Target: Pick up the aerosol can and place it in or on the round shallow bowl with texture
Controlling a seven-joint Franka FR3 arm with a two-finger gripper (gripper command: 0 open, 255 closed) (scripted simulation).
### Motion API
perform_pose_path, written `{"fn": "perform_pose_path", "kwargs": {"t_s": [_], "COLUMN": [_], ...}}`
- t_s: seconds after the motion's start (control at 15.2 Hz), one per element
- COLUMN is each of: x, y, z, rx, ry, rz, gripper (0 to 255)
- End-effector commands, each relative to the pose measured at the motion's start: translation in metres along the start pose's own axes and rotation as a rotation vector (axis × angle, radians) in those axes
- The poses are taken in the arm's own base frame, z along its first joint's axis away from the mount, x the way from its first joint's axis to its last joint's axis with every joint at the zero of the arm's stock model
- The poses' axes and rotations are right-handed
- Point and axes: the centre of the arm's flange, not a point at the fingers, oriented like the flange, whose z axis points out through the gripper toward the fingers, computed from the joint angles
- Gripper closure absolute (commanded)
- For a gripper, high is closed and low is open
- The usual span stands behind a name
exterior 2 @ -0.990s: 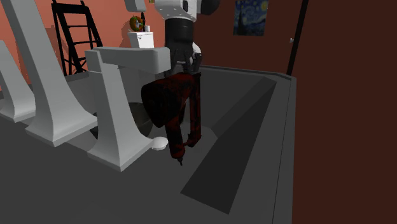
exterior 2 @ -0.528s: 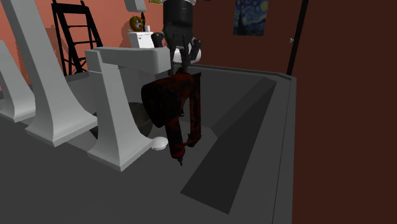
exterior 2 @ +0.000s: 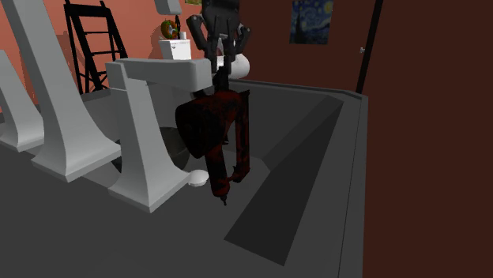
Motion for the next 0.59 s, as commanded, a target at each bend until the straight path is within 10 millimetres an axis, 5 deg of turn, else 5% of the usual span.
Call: {"fn": "perform_pose_path", "kwargs": {"t_s": [0.0, 0.53], "x": [0.002, 0.011], "y": [0.001, 0.008], "z": [-0.01, -0.051], "rx": [0.0, 0.0], "ry": [0.001, 0.001], "rz": [0.0, 0.0], "gripper": [255, 255]}}
